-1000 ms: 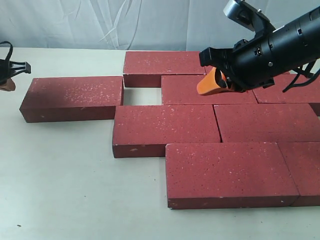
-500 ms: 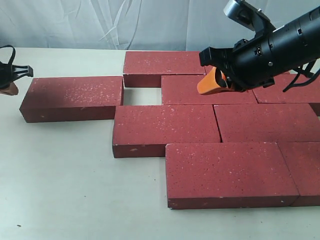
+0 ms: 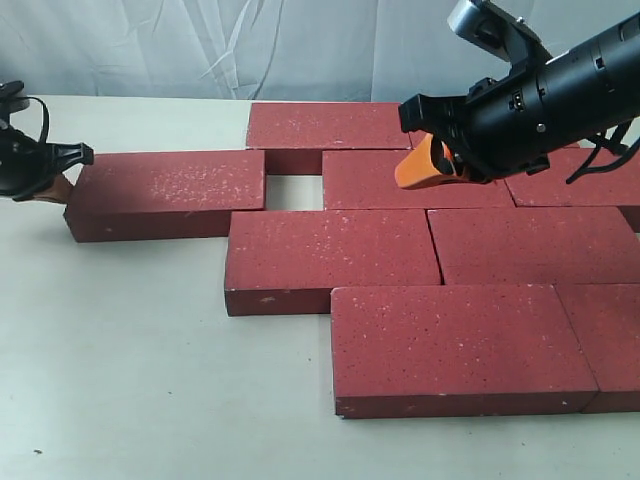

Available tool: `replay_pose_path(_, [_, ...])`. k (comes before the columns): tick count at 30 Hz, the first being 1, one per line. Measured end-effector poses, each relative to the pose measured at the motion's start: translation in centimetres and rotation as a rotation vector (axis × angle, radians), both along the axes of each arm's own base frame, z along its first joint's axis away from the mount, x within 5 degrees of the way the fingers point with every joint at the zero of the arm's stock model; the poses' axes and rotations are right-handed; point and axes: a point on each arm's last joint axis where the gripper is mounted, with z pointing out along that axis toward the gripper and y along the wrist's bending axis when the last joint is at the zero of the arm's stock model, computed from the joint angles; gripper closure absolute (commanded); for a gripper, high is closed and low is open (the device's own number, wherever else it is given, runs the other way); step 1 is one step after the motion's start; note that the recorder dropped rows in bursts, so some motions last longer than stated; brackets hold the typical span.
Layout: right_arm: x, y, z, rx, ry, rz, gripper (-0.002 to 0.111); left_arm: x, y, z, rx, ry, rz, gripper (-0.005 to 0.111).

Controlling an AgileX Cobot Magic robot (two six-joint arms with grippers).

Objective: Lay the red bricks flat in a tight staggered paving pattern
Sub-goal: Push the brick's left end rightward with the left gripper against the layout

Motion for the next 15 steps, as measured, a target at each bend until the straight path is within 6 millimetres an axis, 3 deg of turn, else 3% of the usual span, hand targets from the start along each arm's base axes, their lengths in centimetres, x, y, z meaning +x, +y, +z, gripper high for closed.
replay_pose_path(15, [0.0,0.0,0.0,-0.002,-0.001,0.001,0.109,0.4,-2.5,0.1,0.016,-0.037,-0.102,0.107])
